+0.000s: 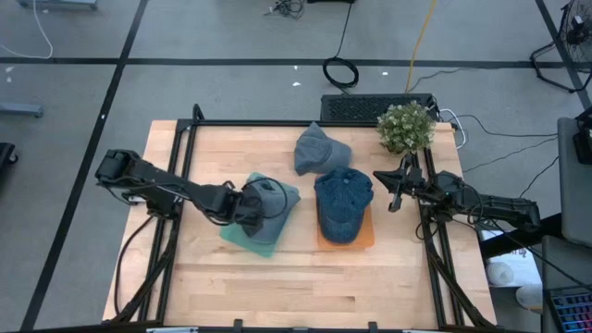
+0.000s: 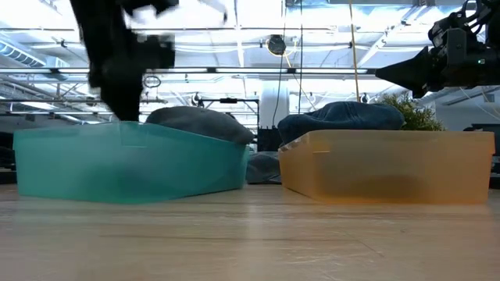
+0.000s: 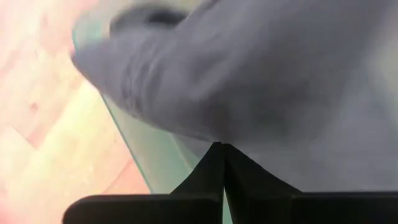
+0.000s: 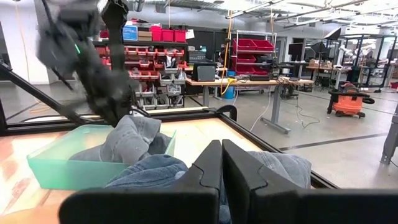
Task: Pick & Place hat
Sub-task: Put the left gray cap into the light blue bin
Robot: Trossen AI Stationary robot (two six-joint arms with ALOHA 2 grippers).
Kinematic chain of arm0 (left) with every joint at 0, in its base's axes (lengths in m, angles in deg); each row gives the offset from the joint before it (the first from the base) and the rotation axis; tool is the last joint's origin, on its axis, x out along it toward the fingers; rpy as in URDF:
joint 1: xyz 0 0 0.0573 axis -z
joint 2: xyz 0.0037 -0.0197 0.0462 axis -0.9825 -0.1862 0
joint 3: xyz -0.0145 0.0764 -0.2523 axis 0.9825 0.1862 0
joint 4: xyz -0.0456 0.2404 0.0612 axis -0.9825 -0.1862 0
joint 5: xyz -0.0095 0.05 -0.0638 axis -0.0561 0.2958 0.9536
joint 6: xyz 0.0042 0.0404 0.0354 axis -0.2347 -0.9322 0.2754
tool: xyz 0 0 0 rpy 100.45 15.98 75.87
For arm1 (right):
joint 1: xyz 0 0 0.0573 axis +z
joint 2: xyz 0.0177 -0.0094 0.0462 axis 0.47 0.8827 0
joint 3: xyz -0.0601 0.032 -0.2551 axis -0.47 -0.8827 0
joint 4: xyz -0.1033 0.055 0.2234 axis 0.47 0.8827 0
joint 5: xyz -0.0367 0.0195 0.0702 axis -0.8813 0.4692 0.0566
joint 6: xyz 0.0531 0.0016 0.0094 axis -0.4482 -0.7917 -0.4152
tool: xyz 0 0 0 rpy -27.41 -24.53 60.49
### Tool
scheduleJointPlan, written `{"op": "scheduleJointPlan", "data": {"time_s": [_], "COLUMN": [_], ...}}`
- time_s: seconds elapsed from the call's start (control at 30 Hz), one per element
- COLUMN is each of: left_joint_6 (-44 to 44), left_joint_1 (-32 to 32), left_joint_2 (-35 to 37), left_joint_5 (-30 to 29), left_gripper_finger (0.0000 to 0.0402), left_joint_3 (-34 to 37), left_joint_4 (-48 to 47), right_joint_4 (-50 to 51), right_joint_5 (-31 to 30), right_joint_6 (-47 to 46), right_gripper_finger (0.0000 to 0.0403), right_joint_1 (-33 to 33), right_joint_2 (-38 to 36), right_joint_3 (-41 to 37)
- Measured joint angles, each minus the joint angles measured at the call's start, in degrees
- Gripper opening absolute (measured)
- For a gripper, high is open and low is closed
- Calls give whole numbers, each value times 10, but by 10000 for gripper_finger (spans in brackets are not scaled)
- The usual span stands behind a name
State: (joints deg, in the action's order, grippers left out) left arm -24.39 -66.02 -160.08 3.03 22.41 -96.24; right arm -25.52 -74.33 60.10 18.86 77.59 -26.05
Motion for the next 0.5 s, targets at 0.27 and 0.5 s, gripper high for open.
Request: {"op": "scheduleJointPlan", "data": {"time_s": [0.27, 0.5], "left_joint_6": [-254, -554], "left_joint_1": [39, 2], "left_joint_2": [20, -50], "left_joint_5": [-59, 74], "left_gripper_finger": [2, 1], "left_joint_3": [-115, -125], "left_joint_4": [114, 219], "right_joint_4": [-4, 0], "right_joint_5": [0, 0], "right_joint_6": [0, 0], "right_gripper_finger": [0, 0], "right_joint_1": [0, 0], "right_joint_2": [0, 0], "right_joint_3": [0, 0]}}
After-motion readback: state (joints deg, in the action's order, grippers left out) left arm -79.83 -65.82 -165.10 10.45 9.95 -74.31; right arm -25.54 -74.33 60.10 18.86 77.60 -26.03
